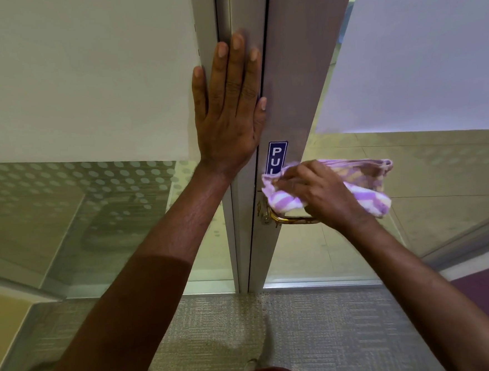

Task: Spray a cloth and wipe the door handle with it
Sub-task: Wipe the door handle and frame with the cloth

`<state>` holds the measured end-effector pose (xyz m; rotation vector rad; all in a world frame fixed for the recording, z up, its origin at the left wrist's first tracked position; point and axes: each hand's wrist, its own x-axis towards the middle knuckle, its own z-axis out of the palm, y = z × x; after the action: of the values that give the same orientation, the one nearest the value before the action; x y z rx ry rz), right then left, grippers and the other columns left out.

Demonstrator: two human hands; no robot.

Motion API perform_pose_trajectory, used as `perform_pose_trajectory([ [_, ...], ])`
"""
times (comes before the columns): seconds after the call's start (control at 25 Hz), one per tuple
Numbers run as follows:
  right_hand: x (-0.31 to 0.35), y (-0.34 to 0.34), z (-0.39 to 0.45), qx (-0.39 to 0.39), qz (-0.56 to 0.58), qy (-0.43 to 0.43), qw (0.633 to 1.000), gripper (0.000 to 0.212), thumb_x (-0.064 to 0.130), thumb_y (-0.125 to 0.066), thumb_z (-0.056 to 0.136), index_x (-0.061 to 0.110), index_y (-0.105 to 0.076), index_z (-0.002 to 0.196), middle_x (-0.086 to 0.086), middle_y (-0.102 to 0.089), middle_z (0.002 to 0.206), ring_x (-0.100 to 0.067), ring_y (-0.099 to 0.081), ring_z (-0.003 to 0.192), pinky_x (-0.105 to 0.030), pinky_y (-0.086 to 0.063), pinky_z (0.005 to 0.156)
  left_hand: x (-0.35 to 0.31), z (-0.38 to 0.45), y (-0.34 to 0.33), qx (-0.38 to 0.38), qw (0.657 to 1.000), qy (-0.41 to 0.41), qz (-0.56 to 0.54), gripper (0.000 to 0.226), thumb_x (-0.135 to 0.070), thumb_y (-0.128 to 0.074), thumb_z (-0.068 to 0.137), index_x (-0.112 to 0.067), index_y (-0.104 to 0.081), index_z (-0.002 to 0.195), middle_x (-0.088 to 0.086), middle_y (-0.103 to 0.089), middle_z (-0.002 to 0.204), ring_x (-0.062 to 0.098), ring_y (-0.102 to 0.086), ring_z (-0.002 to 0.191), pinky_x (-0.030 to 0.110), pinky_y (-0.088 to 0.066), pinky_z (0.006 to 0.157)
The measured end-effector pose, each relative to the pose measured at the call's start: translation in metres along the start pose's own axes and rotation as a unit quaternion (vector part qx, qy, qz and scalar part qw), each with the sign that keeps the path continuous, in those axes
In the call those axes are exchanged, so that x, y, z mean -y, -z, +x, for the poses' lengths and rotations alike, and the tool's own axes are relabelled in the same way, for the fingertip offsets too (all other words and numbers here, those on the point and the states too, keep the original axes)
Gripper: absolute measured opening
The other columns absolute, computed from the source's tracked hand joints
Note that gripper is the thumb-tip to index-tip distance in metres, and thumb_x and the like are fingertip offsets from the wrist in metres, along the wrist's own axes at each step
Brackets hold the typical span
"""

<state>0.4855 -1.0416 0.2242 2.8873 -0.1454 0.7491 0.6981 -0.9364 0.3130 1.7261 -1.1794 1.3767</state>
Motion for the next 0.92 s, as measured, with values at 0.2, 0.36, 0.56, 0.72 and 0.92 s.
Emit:
perform_pose_trajectory([
  [0.2,0.009,0.002,0.022,-0.170,0.003,-0.108,0.979,0.053,-0.003,-0.062,0.093,0.018,-0.066,0.142,-0.016,-0.061,0.126,-0.033,-0.048,0.111,-0.041,-0.045,0.087,0.001,-0.001,-0.003,0.002,1.000,0.000,0.001,0.052,-0.033,-0.039,0.111,-0.006,-0.037,0.156,0.022,-0.045,0.157,0.037,-0.033,0.149,0.045,-0.002,0.132],
  [0.36,0.021,-0.016,0.006,-0.015,-0.016,-0.019,1.000,0.057,0.006,-0.071,0.090,0.018,-0.063,0.145,-0.015,-0.065,0.132,-0.036,-0.057,0.113,-0.046,-0.050,0.092,0.001,-0.002,-0.005,-0.007,1.000,0.003,0.001,0.051,-0.033,-0.036,0.112,-0.007,-0.038,0.156,0.021,-0.047,0.157,0.036,-0.034,0.149,0.045,-0.001,0.132],
  [0.56,0.009,-0.016,-0.003,0.059,-0.023,0.021,0.998,0.050,0.020,-0.062,0.095,0.022,-0.063,0.145,-0.006,-0.065,0.130,-0.033,-0.059,0.112,-0.044,-0.049,0.089,0.001,-0.002,-0.004,-0.001,1.000,0.003,-0.002,0.051,-0.034,-0.036,0.113,-0.007,-0.037,0.156,0.021,-0.049,0.157,0.036,-0.033,0.149,0.044,0.001,0.132],
  [0.72,0.007,-0.014,0.000,-0.050,-0.012,-0.076,0.996,0.051,0.009,-0.054,0.091,0.020,-0.067,0.139,-0.011,-0.064,0.128,-0.034,-0.053,0.110,-0.045,-0.046,0.088,0.002,-0.003,-0.006,-0.001,1.000,0.005,-0.001,0.051,-0.035,-0.035,0.113,-0.008,-0.036,0.157,0.019,-0.046,0.158,0.035,-0.032,0.150,0.045,0.000,0.132],
  [0.92,0.044,-0.038,0.000,0.054,-0.031,-0.047,0.997,0.063,0.015,-0.083,0.084,0.017,-0.062,0.144,-0.009,-0.062,0.131,-0.033,-0.056,0.117,-0.046,-0.053,0.097,0.001,-0.004,-0.007,-0.001,1.000,0.004,-0.004,0.051,-0.034,-0.035,0.112,-0.008,-0.036,0.156,0.020,-0.050,0.157,0.035,-0.033,0.150,0.045,-0.001,0.132],
])
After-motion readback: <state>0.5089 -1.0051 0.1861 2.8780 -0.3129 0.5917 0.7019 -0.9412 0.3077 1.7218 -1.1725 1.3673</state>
